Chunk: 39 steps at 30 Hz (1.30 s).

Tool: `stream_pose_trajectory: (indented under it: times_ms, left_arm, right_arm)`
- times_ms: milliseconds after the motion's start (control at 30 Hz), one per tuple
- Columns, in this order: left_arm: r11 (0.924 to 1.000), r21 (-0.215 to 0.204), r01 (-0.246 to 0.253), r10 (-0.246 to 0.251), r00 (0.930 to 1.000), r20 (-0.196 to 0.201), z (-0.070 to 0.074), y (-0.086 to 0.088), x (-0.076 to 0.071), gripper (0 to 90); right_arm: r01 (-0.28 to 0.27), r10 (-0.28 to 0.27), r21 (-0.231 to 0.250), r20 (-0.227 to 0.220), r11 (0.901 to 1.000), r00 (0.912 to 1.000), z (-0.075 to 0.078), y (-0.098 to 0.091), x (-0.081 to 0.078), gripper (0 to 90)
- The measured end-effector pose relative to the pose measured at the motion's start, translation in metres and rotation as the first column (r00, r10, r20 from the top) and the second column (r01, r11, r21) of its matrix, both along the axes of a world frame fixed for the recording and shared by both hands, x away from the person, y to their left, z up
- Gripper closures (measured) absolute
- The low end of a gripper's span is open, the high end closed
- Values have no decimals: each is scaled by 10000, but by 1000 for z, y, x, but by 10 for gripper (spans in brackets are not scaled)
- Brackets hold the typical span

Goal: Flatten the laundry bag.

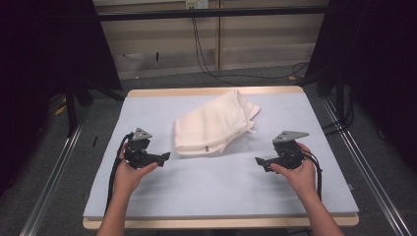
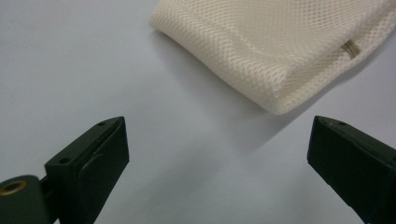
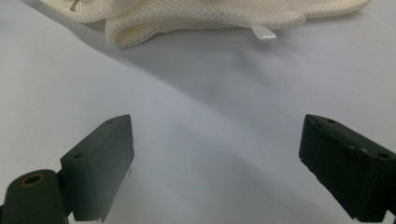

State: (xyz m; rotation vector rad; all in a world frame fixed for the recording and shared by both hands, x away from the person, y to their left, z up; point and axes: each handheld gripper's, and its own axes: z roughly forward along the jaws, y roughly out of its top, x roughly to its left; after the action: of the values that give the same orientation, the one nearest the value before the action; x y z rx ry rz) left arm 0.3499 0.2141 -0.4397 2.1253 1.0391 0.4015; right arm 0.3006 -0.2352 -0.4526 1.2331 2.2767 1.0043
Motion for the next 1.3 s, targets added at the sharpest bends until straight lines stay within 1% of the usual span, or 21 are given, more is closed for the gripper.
stream_pose_trajectory:
  times_ms: [67,100,133,300,400,467,500,600,700,733,767,833,867,900,1000,1033,1100,1167,1200,1233,1300]
  left_arm:
    - [9999,-35,151,-151,9999,24,1,-2,0,65]
    - [9999,-118,49,-47,9999,122,1,-4,-1,70]
    - [9999,31,122,-123,9999,108,1,-4,-1,70]
    - [9997,39,224,-223,9997,-59,0,-12,0,78]
    - [9982,185,575,-573,9982,-150,-2,-20,2,87]
    - [9978,84,657,-656,9977,-170,-3,-24,4,94]
    - [9972,232,704,-700,9974,-185,-4,-26,5,98]
    - [9960,289,842,-836,9962,-232,-6,-29,7,145]
    - [9948,410,936,-926,9954,-261,-9,-32,9,176]
    - [9948,504,880,-867,9959,-270,-11,-33,10,194]
    - [9945,414,960,-944,9948,-389,-12,-33,11,262]
    - [9939,285,1061,-1051,9938,-359,-13,-33,12,349]
    - [9929,465,1092,-1078,9937,-313,-14,-34,13,349]
    - [9926,440,1133,-1118,9931,-357,-15,-37,14,385]
    - [9913,614,1168,-1136,9921,-533,-17,-39,16,504]
    - [9909,675,1166,-1117,9911,-720,-19,-41,16,555]
    - [9900,678,1238,-1183,9898,-799,-19,-41,17,640]
    - [9895,797,1202,-1148,9910,-692,-19,-41,17,659]
    - [9916,632,1133,-1083,9911,-775,-20,-41,17,683]
    - [9916,632,1133,-1083,9911,-775,-20,-41,17,703]
    - [9926,448,1132,-1091,9903,-865,-19,-41,17,741]
  right_arm:
    - [10,-10,66,-19,10000,10000,-1,-2,0,97]
    - [-38,38,104,12,9999,10000,-2,-3,0,97]
    - [5,-5,123,-10,9999,10000,-2,-3,0,97]
    - [-95,97,304,-69,9995,9999,-4,-2,1,103]
    - [-168,171,319,-81,9993,9998,-4,2,1,111]
    - [-269,271,358,-25,9990,9996,-4,4,2,116]
    - [-306,306,305,1,9991,9995,-4,5,2,120]
    - [-307,310,294,-70,9991,9995,-5,8,2,122]
    - [-524,526,213,-66,9984,9986,-7,14,3,132]
    - [-620,621,216,-59,9978,9981,-7,17,3,140]
    - [-770,770,205,35,9968,9970,-8,23,4,159]
    - [-823,823,295,10,9962,9966,-9,25,4,167]
    - [-906,907,288,-4,9955,9959,-9,28,4,181]
    - [-1223,1221,342,72,9919,9925,-10,36,5,252]
    - [-1574,1570,314,146,9870,9875,-11,46,5,356]
    - [-1608,1601,279,259,9866,9868,-11,50,5,378]
    - [-1631,1616,482,333,9854,9863,-11,57,7,438]
    - [-1666,1637,728,442,9833,9855,-12,66,10,474]
    - [-1669,1647,754,352,9831,9857,-13,70,12,494]
    - [-1669,1647,754,352,9831,9857,-13,70,12,494]
    - [-1782,1781,768,87,9810,9840,-20,82,19,529]
